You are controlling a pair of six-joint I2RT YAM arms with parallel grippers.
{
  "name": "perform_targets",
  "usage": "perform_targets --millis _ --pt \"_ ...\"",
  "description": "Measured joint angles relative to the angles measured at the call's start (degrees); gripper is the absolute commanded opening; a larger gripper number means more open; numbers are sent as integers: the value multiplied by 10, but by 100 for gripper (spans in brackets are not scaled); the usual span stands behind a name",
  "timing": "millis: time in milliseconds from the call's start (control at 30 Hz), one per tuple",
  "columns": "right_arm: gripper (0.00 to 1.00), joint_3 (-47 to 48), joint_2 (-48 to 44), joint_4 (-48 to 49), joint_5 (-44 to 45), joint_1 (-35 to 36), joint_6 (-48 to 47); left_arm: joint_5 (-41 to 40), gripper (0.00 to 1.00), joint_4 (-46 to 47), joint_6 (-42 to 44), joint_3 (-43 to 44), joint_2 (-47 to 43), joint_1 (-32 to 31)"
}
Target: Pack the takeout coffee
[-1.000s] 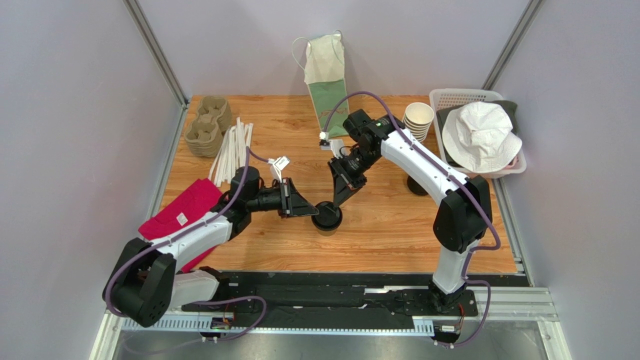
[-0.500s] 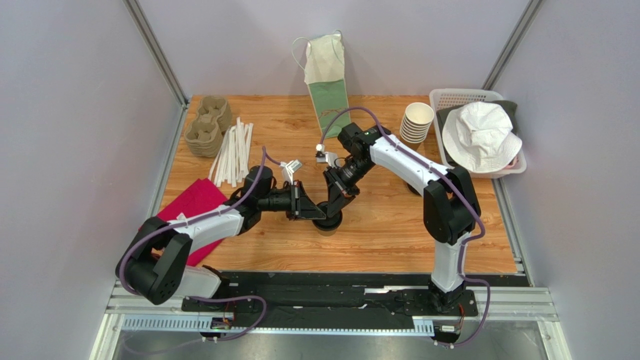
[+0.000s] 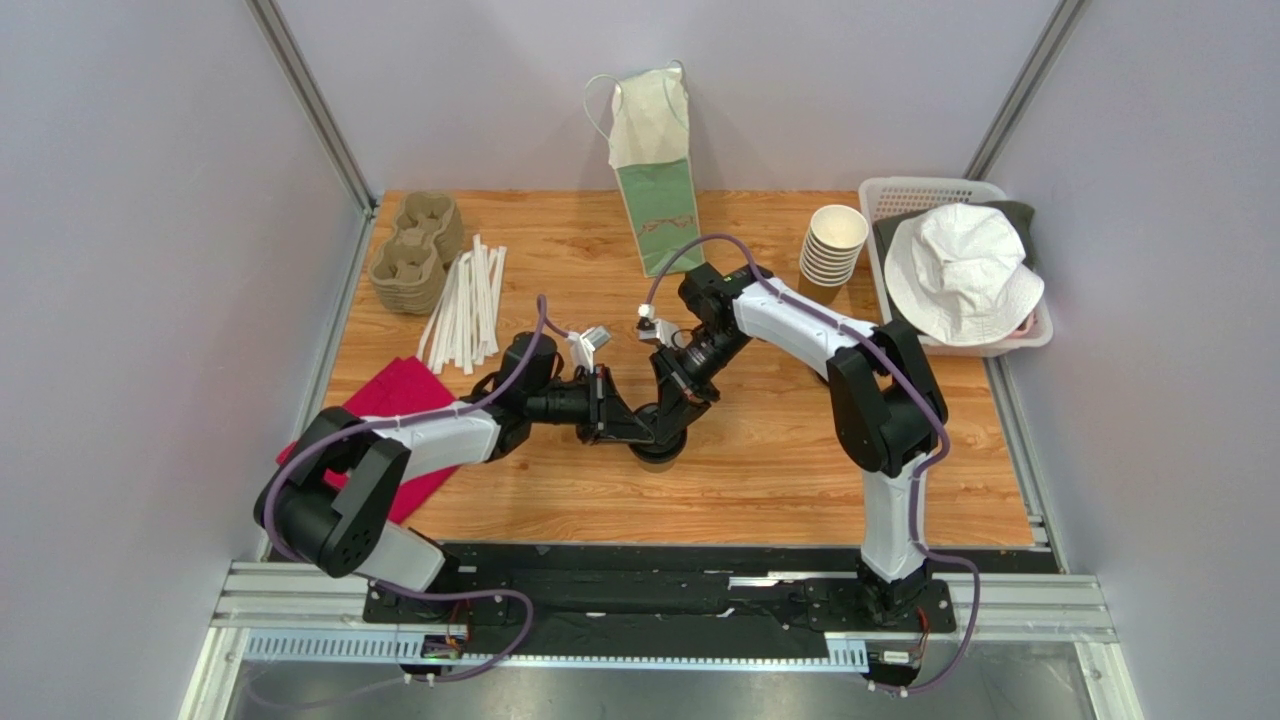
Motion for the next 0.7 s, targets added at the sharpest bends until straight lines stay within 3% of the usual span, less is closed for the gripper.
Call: perform_targets --millis 700 --pt "0 -41 32 18 -108 -37 20 36 0 32 -21 20 53 4"
